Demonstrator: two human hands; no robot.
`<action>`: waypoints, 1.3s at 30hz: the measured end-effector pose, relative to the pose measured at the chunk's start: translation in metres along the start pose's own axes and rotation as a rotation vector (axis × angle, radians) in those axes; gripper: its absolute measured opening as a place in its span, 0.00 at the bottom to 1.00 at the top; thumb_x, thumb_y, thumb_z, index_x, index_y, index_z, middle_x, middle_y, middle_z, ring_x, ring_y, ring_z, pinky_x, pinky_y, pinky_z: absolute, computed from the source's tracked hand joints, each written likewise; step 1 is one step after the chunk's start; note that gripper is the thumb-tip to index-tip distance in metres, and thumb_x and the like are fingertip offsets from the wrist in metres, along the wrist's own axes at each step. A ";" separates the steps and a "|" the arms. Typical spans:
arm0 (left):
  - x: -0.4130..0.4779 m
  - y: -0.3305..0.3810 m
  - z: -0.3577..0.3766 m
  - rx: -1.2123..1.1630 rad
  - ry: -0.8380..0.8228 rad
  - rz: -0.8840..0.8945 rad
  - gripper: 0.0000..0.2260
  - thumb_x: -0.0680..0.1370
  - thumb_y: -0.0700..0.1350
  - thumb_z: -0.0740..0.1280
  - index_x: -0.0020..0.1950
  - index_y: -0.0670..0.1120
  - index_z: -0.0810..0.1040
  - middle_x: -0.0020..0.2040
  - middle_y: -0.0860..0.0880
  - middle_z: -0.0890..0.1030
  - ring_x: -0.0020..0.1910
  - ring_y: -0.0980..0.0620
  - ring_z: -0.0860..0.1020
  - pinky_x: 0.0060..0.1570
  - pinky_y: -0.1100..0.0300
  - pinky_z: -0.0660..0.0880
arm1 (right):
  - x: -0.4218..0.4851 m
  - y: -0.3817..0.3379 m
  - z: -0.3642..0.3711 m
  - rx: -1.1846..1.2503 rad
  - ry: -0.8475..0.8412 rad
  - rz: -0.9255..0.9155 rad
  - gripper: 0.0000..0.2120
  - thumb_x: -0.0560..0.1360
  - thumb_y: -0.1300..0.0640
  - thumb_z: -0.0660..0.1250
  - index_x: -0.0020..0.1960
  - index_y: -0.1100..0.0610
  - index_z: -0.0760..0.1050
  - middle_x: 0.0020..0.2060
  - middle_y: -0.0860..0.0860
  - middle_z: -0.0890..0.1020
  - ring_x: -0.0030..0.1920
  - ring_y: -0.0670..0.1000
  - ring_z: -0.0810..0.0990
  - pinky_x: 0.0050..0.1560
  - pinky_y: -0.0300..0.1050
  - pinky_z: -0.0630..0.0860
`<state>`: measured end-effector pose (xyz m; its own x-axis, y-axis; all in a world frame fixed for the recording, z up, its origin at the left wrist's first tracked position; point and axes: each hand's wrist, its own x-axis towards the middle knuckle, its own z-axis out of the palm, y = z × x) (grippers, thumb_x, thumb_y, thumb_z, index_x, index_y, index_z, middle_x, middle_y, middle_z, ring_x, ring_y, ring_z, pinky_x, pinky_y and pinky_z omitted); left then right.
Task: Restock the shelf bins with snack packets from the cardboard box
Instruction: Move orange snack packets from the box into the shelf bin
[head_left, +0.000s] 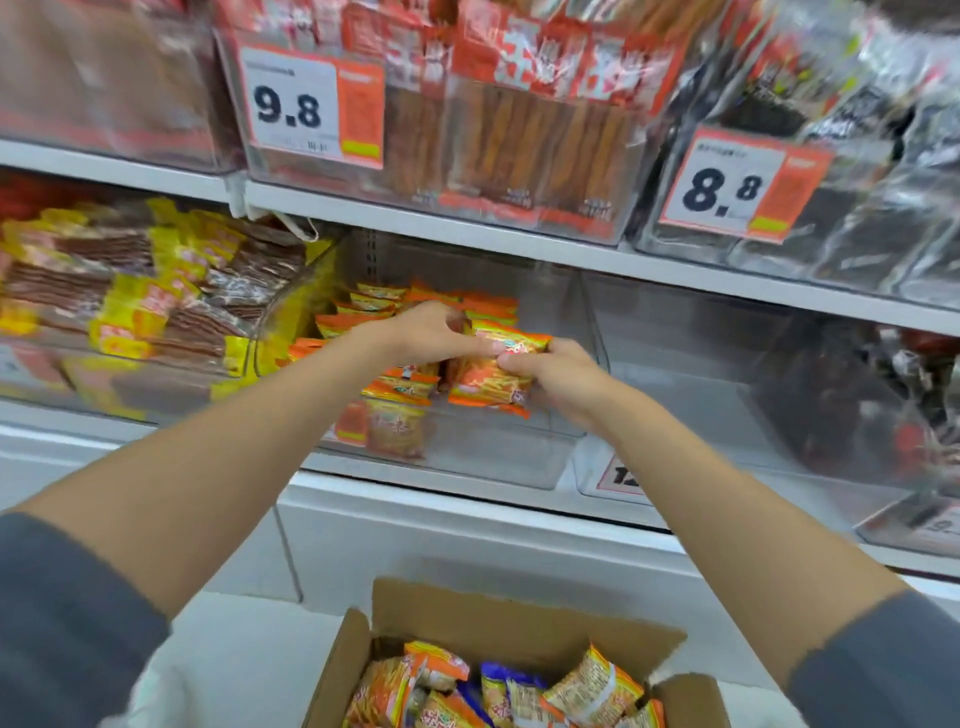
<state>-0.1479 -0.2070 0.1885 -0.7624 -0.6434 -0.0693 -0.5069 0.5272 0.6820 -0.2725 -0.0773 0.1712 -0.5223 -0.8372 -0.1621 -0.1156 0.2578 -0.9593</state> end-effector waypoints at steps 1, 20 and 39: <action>0.007 -0.006 -0.002 0.101 -0.055 -0.028 0.19 0.71 0.64 0.71 0.48 0.50 0.77 0.53 0.47 0.75 0.55 0.47 0.74 0.54 0.57 0.69 | 0.007 0.005 0.004 -0.005 -0.028 0.041 0.12 0.73 0.63 0.72 0.56 0.62 0.78 0.53 0.60 0.83 0.47 0.55 0.83 0.54 0.53 0.80; 0.034 -0.063 -0.001 0.334 -0.211 0.140 0.32 0.73 0.58 0.72 0.75 0.62 0.63 0.79 0.53 0.55 0.78 0.48 0.55 0.75 0.50 0.56 | 0.045 0.025 0.031 -0.079 -0.121 0.153 0.34 0.70 0.63 0.76 0.68 0.50 0.62 0.57 0.52 0.78 0.50 0.53 0.82 0.48 0.48 0.82; 0.022 -0.064 0.002 0.220 -0.057 0.175 0.30 0.72 0.56 0.74 0.72 0.59 0.70 0.75 0.51 0.67 0.73 0.48 0.65 0.70 0.52 0.65 | 0.035 0.022 0.023 -0.168 -0.117 0.028 0.36 0.71 0.62 0.76 0.74 0.50 0.64 0.56 0.49 0.77 0.53 0.51 0.79 0.45 0.44 0.81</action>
<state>-0.1335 -0.2541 0.1424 -0.8643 -0.5029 -0.0094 -0.4358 0.7394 0.5133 -0.2738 -0.1123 0.1388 -0.4269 -0.8763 -0.2231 -0.2471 0.3504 -0.9034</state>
